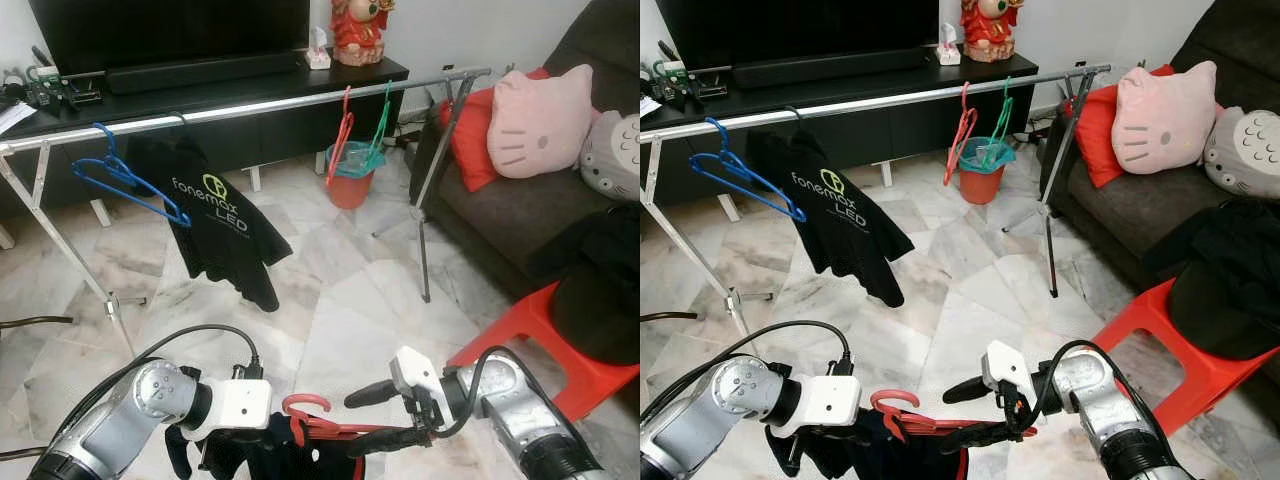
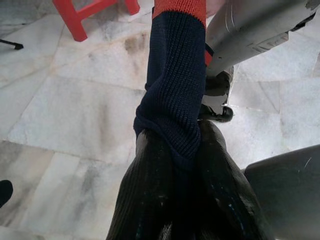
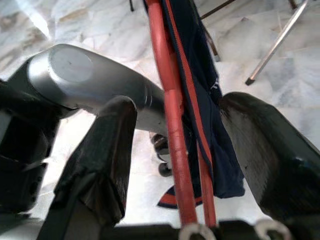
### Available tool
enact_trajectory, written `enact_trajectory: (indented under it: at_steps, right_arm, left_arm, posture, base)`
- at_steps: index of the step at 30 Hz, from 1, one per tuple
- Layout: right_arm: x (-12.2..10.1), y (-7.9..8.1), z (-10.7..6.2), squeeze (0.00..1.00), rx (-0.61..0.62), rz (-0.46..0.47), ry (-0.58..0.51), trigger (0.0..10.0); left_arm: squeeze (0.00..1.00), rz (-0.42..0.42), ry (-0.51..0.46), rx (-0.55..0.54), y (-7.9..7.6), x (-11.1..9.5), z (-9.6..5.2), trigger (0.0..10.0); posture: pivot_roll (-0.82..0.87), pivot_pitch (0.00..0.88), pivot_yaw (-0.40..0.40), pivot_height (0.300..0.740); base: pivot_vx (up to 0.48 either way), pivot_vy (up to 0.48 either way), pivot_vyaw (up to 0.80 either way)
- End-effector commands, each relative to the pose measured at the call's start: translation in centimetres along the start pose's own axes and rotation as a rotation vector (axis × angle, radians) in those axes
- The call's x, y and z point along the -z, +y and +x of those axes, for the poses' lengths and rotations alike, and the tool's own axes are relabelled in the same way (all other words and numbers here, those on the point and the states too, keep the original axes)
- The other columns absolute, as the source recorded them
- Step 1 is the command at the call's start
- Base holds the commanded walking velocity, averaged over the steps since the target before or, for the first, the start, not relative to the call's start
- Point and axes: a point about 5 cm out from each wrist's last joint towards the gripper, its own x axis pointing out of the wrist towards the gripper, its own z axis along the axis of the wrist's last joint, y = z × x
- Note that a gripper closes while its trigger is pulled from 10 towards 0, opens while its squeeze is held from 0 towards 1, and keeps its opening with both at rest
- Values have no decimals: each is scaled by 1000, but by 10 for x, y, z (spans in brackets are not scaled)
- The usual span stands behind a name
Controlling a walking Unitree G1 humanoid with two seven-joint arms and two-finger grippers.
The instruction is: Hang hanger
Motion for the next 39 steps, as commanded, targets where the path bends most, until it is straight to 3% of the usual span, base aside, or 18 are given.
enact_trajectory:
  at_steps: [1, 3, 7, 8, 9, 10, 39]
  right_arm:
    - [2, -2, 3, 0, 29, -22, 26, 10000]
    - [5, -8, 5, 0, 118, -48, 49, 10000]
    - [7, -8, 6, 0, 131, -38, 47, 10000]
    - [6, -9, 6, 0, 133, -34, 38, 4510]
    - [6, -9, 6, 0, 135, -32, 32, 4510]
    - [5, -10, 6, 0, 144, -34, 28, 0]
    - [8, -19, 6, 0, 264, -65, 31, 0]
  left_arm:
    - [0, 22, -14, -11, 3, -6, 0, 10000]
    - [0, 22, -15, -10, 3, -7, 0, 10000]
    - [0, 24, -14, -10, 3, -7, 0, 10000]
    - [0, 22, -15, -12, 3, -7, 0, 10000]
    - [0, 21, -16, -14, 3, -7, 0, 10000]
    - [0, 20, -16, -15, 3, -7, 0, 10000]
    - [0, 38, -14, -33, 8, -8, -3, 10000]
  posture:
    - [24, 0, -78, 740]
    - [24, 0, -78, 740]
    - [28, 0, -79, 740]
    - [29, 0, -81, 740]
    - [29, 0, -81, 740]
    - [29, 0, -81, 740]
    - [30, 0, -66, 740]
  base:
    - [0, 0, 0]
    - [0, 0, 0]
    - [0, 0, 0]
    - [0, 0, 0]
    - [0, 0, 0]
    - [0, 0, 0]
    - [0, 0, 0]
